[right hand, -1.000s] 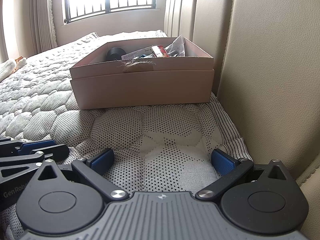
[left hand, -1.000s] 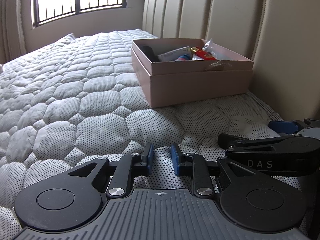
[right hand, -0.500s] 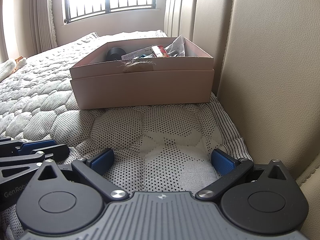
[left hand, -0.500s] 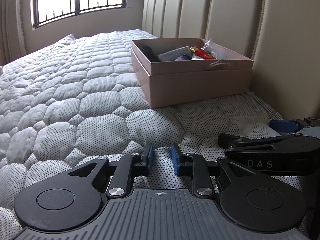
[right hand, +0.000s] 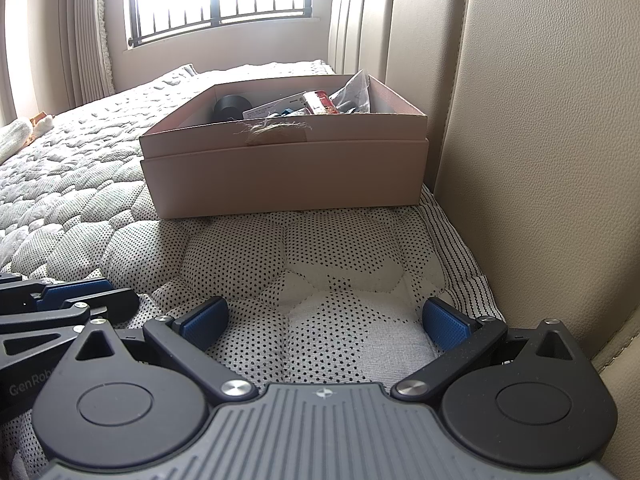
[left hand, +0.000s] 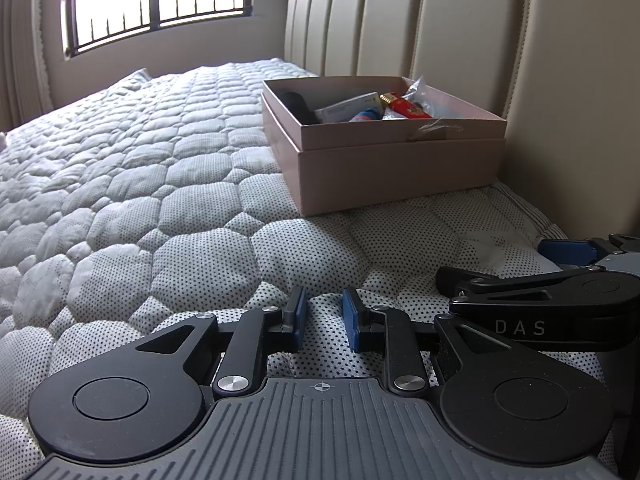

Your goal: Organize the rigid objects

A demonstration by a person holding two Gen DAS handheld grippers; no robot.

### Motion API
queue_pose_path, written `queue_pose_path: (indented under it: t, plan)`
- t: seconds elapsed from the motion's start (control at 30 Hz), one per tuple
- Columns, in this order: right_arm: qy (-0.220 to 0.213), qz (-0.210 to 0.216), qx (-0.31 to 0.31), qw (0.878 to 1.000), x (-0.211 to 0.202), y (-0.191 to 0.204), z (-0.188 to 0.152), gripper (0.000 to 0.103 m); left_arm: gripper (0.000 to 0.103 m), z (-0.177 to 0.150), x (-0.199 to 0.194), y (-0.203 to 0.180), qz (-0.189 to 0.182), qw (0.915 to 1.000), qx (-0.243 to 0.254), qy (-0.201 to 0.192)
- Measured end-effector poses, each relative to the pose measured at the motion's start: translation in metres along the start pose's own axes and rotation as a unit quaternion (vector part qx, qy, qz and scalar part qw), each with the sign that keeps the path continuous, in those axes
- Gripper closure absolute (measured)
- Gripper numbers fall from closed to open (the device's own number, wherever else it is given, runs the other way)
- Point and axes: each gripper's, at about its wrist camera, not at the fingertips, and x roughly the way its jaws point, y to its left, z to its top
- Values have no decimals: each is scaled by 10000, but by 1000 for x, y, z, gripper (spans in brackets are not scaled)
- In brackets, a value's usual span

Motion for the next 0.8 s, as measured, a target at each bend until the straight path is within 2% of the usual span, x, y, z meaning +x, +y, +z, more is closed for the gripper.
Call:
queue_pose_path:
  t: [0.8]
  plan:
    - [0,2,4,10000,0,0,0,0,79,0,0,0,-4,10000,38,-6]
